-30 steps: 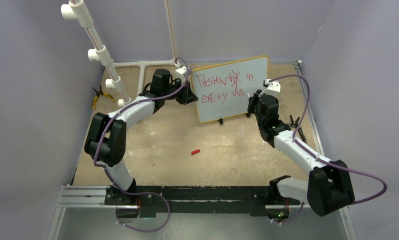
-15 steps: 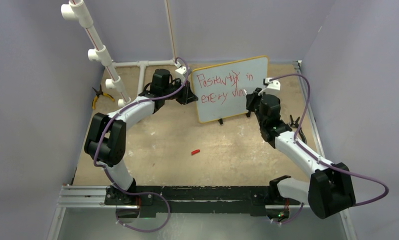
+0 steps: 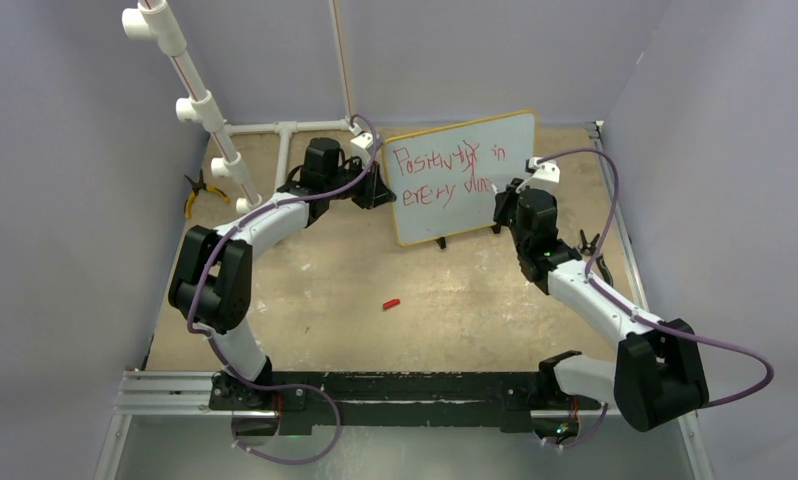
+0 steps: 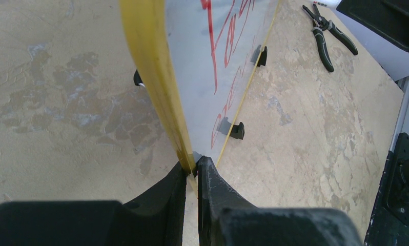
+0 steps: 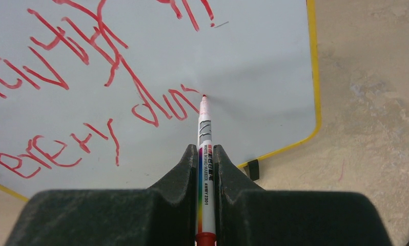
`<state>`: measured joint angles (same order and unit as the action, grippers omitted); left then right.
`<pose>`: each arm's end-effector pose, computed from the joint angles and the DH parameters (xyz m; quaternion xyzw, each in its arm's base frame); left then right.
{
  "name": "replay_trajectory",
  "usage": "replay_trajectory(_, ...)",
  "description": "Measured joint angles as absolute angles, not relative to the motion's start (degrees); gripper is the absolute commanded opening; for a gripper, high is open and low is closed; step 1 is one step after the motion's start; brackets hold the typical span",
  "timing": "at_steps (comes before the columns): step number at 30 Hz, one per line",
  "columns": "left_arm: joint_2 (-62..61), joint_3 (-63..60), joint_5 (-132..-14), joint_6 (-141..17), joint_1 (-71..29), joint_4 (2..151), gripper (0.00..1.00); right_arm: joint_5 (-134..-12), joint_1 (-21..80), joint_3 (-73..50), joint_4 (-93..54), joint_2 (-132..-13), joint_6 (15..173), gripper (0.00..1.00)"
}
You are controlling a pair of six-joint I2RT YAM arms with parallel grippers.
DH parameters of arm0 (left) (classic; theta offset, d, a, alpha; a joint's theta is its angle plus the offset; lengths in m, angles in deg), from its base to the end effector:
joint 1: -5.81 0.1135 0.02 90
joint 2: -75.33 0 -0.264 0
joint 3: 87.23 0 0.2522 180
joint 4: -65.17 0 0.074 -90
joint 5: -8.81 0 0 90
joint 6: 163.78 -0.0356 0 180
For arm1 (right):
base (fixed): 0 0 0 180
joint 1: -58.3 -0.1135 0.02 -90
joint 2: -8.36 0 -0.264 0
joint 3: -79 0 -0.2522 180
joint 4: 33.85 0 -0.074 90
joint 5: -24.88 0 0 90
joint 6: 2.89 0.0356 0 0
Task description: Write a sentence on the whiteboard
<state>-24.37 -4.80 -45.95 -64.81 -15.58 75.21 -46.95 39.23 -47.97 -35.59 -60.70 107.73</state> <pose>0.3621 -0.1639 0.2516 0.2446 0.7922 -0.3793 0.4108 0.2612 0.0786 0.2638 0.1074 0.7783 0.0884 0.6123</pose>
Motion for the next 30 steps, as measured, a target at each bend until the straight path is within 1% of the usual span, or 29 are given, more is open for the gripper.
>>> replay_trajectory(16,-24.3,-4.8,-45.9,-64.8,-15.6,75.2,0.0,-45.0,39.2,-47.9,-34.0,-58.7,107.6,0.0)
replay_trajectory(30,-24.3,-4.8,-45.9,-64.8,-15.6,75.2,0.0,-44.8,39.6,-46.0,-36.0,-61.0,107.0,0.0)
